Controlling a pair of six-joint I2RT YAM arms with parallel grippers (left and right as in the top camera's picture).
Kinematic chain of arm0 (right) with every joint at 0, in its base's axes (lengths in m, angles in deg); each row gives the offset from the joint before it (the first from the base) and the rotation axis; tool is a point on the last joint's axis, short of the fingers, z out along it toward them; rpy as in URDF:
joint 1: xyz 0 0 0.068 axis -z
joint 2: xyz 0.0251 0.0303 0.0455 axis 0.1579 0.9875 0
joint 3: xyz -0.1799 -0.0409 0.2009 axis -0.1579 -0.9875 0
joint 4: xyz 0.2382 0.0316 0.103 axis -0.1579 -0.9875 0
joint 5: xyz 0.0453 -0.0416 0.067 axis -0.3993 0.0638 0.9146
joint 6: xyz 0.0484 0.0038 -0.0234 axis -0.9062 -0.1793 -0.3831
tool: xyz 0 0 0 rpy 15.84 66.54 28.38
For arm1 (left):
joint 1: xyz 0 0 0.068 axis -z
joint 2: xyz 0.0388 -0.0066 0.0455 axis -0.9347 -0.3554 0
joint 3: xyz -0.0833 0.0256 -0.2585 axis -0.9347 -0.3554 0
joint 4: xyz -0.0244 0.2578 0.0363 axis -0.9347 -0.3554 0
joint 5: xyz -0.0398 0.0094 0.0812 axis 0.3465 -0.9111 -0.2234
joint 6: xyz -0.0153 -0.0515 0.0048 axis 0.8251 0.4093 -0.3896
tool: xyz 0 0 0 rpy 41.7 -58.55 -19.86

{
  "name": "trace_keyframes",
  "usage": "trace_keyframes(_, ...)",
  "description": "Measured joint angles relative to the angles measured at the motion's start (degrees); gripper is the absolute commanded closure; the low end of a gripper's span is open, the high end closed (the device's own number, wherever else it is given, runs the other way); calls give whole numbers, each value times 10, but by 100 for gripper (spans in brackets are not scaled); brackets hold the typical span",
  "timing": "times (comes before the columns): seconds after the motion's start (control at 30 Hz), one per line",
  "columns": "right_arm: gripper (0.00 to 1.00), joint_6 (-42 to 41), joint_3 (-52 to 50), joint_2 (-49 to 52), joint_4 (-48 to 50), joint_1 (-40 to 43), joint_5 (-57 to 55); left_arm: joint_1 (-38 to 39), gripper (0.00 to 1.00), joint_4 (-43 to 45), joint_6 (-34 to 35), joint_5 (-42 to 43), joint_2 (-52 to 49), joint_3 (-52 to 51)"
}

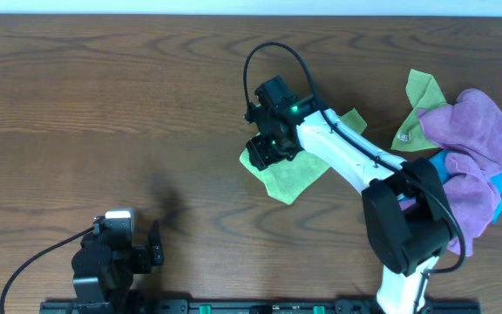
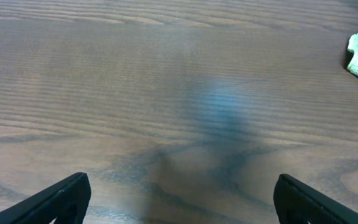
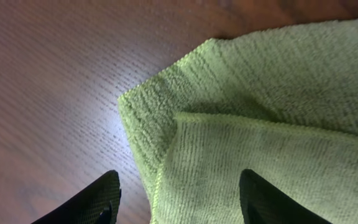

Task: Fold the cloth
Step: 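Lay the green cloth on the table and release it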

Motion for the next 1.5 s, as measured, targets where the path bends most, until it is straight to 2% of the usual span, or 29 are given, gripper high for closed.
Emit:
trace_keyframes(0.9, 64, -1, 0, 28, 25, 0, -14, 0, 5, 0, 0, 0, 0, 0)
trace_keyframes(0.93, 66, -1, 0, 28, 24, 0, -14, 0, 5, 0, 0, 0, 0, 0)
trace_keyframes(1.03, 85, -2, 0, 33, 24, 0, -14, 0, 5, 0, 0, 0, 0, 0)
trace_keyframes(1.07, 95, -3, 0, 36, 24, 0, -15, 0, 5, 0, 0, 0, 0, 0)
trace_keyframes(1.1, 99, -2, 0, 39, 24, 0, -15, 0, 5, 0, 0, 0, 0, 0)
trace_keyframes(1.37, 99, -5, 0, 39, 13, 0, -19, 0, 5, 0, 0, 0, 0, 0)
trace_keyframes(1.5, 99, -15, 0, 4, 8, 0, -43, 0, 5, 0, 0, 0, 0, 0)
